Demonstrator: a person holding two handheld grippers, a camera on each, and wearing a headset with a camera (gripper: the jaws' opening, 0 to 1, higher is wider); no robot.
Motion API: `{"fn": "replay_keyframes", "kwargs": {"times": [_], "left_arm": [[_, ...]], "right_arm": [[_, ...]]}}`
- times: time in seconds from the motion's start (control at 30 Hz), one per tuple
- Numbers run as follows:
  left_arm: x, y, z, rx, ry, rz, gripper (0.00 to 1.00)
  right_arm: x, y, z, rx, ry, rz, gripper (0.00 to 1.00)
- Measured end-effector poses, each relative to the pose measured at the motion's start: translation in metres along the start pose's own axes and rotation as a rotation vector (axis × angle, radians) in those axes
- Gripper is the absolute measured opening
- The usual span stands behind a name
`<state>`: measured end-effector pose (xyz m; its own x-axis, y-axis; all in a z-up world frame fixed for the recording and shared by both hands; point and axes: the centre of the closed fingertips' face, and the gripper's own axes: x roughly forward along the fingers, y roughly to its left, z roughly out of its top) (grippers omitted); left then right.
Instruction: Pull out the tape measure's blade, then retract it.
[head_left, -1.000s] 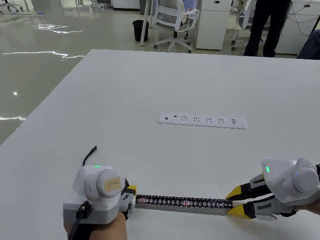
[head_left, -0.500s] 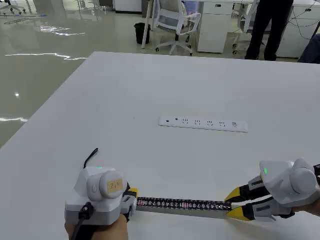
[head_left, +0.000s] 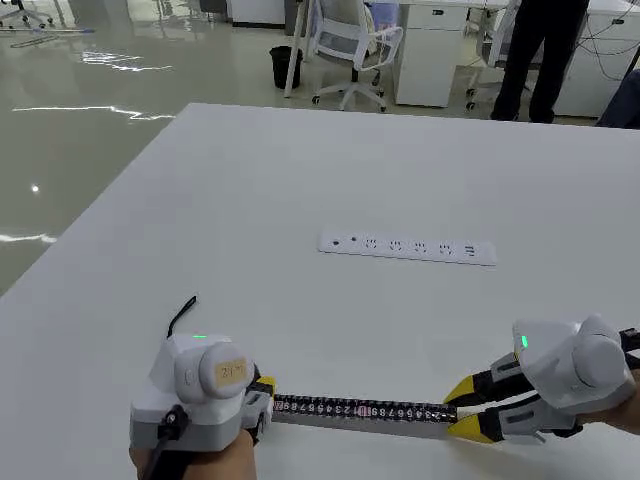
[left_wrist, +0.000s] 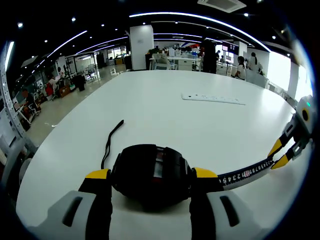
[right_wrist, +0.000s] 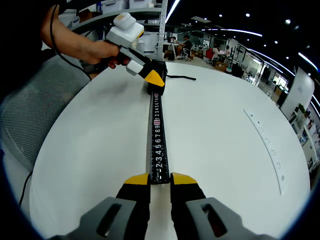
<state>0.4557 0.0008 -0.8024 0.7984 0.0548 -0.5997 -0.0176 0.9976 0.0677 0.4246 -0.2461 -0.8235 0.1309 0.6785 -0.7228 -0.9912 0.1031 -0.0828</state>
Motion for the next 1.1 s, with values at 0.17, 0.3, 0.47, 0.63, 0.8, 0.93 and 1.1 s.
{"fn": "replay_keyframes", "kwargs": {"times": [0.17, 0.3, 0.47, 0.63, 0.8, 0.93, 1.1], "left_arm": [[0.0, 0.0, 0.0, 0.001, 0.0, -0.001, 0.58], [-0.001, 0.0, -0.001, 0.001, 0.0, -0.001, 0.58], [0.0, 0.0, -0.001, 0.001, 0.002, -0.003, 0.59], [0.0, 0.0, -0.001, 0.001, -0.001, -0.004, 0.59], [0.0, 0.0, 0.0, 0.001, 0.0, -0.003, 0.59], [0.0, 0.001, -0.001, 0.002, -0.001, -0.003, 0.59], [0.0, 0.001, 0.0, 0.004, -0.002, -0.002, 0.59]], "right_arm": [[0.001, 0.001, 0.002, -0.001, -0.002, 0.002, 0.15], [0.001, 0.001, 0.003, -0.002, -0.004, 0.003, 0.15], [0.003, 0.001, 0.005, -0.003, -0.005, 0.007, 0.15], [0.003, 0.001, 0.007, -0.003, -0.006, 0.007, 0.15], [0.004, 0.001, 0.008, -0.005, -0.007, 0.01, 0.15], [0.004, 0.0, 0.01, -0.009, -0.008, 0.012, 0.15], [0.005, 0.0, 0.012, -0.01, -0.009, 0.013, 0.15]]}}
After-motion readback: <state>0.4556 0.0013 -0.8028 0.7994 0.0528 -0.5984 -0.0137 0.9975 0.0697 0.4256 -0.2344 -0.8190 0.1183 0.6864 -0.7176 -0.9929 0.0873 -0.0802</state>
